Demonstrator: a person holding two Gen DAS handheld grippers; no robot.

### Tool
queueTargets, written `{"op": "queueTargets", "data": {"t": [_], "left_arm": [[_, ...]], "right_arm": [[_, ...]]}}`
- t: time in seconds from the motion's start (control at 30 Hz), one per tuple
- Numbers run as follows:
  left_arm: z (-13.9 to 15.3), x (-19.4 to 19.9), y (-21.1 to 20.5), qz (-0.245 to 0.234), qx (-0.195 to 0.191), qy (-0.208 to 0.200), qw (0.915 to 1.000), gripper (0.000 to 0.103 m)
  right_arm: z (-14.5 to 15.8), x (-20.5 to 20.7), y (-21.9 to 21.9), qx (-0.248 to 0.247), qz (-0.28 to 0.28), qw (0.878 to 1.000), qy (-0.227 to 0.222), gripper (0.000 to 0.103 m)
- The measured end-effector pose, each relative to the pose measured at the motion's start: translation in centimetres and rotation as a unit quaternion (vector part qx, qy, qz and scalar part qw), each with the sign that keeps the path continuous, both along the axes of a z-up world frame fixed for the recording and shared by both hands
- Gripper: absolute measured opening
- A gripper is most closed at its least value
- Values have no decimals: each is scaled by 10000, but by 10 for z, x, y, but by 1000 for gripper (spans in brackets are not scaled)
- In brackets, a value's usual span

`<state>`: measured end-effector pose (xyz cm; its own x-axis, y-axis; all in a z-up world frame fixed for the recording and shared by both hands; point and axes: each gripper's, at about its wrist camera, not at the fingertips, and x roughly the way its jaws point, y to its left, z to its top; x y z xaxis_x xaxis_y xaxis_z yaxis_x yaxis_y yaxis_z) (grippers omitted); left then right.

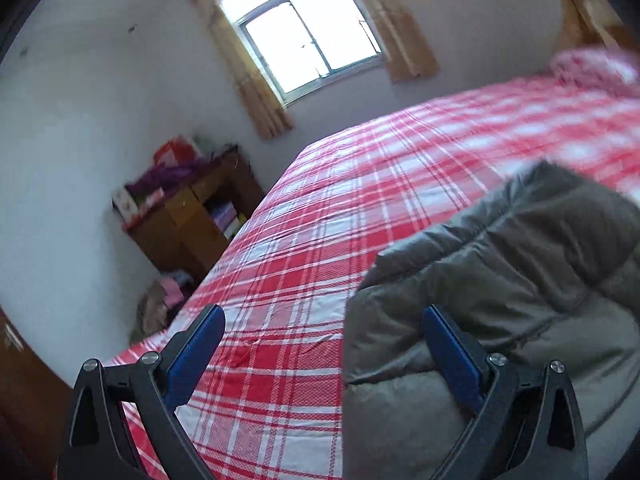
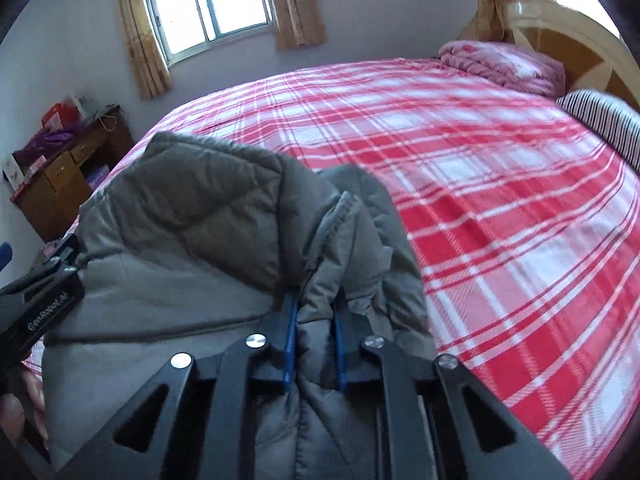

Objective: Fold large clothes

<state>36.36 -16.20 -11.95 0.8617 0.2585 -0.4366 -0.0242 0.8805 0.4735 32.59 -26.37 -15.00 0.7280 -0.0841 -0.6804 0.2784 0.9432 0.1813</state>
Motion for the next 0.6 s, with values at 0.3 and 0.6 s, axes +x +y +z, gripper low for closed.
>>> {"op": "queueTargets", "data": {"t": [0.3, 0.6], "left_arm": [[-26, 3, -11, 82, 238, -195, 9995, 99], [-41, 14, -3, 107, 4, -27, 9999, 100]], "right_arm": [[-22, 3, -10, 136, 64, 9999, -70, 17], [-27, 7, -8, 28, 102, 9999, 50, 18]]}}
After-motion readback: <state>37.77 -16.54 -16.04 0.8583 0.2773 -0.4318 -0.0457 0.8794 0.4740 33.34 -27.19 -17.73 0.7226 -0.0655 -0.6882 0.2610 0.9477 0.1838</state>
